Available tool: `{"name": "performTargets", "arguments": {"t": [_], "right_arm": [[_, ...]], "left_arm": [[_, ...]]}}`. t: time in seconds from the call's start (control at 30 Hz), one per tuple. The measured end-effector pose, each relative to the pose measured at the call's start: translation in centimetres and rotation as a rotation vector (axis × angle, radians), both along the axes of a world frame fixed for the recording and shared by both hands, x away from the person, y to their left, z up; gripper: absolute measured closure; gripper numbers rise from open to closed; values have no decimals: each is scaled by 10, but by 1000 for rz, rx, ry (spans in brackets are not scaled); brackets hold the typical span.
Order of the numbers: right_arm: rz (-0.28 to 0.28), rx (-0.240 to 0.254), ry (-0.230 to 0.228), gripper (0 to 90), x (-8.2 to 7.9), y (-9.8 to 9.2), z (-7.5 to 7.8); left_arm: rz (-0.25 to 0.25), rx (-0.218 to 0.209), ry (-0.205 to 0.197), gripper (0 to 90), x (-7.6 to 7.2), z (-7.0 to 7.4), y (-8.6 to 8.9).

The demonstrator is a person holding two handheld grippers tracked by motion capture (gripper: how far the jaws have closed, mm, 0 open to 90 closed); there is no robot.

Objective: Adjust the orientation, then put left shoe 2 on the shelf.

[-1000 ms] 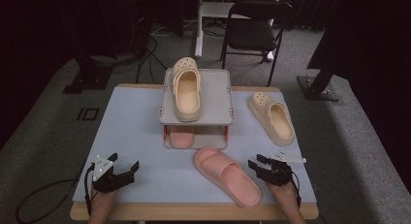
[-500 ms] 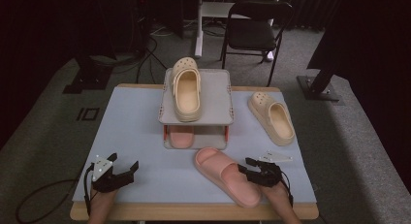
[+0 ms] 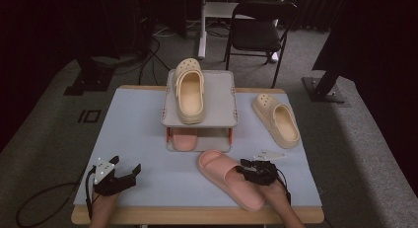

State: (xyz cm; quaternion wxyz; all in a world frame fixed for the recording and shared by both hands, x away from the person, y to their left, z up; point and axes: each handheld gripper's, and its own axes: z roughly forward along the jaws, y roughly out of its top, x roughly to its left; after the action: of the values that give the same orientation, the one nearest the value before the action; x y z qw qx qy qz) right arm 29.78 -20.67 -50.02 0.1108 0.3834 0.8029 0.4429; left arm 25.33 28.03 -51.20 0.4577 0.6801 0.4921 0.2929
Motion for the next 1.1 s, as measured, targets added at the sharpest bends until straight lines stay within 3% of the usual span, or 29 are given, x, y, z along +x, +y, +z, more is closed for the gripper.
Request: {"name": "performTargets", "arguments": {"t": [0.37,0.63,1.1], "right_arm": [[-16,-72,-32,761,-2,8,3],[-38,-61,-55,791,-2,9,10],[-160,-36,-94,799,15,10,22]], "left_arm": [[-3,4,-1,100,0,0,-1],[-5,1,-1,100,0,0,-1],[-6,-7,-3,100,1,0,-2]]}}
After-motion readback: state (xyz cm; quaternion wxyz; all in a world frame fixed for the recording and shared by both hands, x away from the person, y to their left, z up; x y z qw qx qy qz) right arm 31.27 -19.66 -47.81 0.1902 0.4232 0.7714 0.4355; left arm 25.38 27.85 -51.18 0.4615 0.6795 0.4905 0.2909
